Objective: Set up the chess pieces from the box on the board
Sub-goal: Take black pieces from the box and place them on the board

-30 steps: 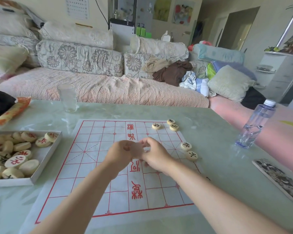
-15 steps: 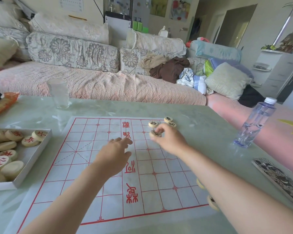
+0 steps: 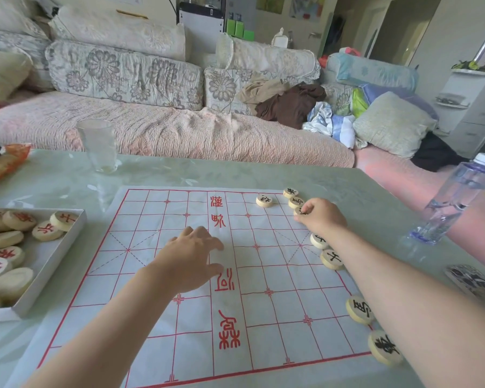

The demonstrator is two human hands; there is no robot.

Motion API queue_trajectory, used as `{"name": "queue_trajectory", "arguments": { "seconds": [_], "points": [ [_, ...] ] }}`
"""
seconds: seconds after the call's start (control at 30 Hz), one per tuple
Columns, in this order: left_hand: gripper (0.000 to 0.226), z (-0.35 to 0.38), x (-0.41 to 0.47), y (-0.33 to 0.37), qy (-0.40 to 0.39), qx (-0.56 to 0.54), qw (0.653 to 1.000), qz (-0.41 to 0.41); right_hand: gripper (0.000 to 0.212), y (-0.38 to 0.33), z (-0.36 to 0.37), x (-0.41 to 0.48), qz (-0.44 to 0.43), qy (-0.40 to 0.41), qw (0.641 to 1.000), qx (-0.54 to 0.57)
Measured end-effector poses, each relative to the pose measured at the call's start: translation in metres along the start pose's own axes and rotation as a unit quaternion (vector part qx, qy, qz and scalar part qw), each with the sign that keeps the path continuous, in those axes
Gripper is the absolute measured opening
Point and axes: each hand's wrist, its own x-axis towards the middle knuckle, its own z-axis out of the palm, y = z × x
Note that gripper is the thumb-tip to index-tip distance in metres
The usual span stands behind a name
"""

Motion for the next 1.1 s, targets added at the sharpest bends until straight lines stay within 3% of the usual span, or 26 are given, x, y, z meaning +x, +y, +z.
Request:
{"name": "queue_trajectory", "arguments": {
  "seconds": [0.23,0.3,0.63,0.8,0.87,0.93,1.03,1.1],
  "points": [
    [0.043,-0.002,-0.003,0.001,0.021,-0.007,1.000,-0.003,0.006,-0.024,-0.012,-0.024,-0.020,0.024,0.999,-0.036],
    [0.041,-0.007,-0.005,-0.001,0.041,-0.012,0.999,-0.014,0.014,-0.040,-0.014,-0.036,-0.060,0.024,0.997,-0.040],
    [0.030,-0.051,-0.045,-0.042,0.122,-0.066,0.986,-0.087,0.011,-0.162,0.011,-0.136,-0.223,-0.128,0.964,0.062],
    [0.028,-0.067,-0.080,-0.082,0.141,-0.056,0.981,-0.121,0.008,-0.210,0.041,-0.182,-0.259,-0.186,0.941,0.115],
    [0.026,-0.074,-0.097,-0.103,0.155,-0.053,0.976,-0.142,0.016,-0.233,0.059,-0.201,-0.265,-0.209,0.933,0.126],
    [0.029,-0.081,-0.115,-0.126,0.176,-0.052,0.969,-0.163,0.022,-0.258,0.075,-0.217,-0.280,-0.221,0.926,0.124],
    [0.037,-0.090,-0.143,-0.157,0.188,-0.034,0.960,-0.204,0.012,-0.296,0.089,-0.239,-0.317,-0.227,0.915,0.109],
    [0.042,-0.095,-0.160,-0.175,0.183,-0.030,0.957,-0.223,0.021,-0.319,0.094,-0.250,-0.342,-0.234,0.904,0.101]
  ]
}}
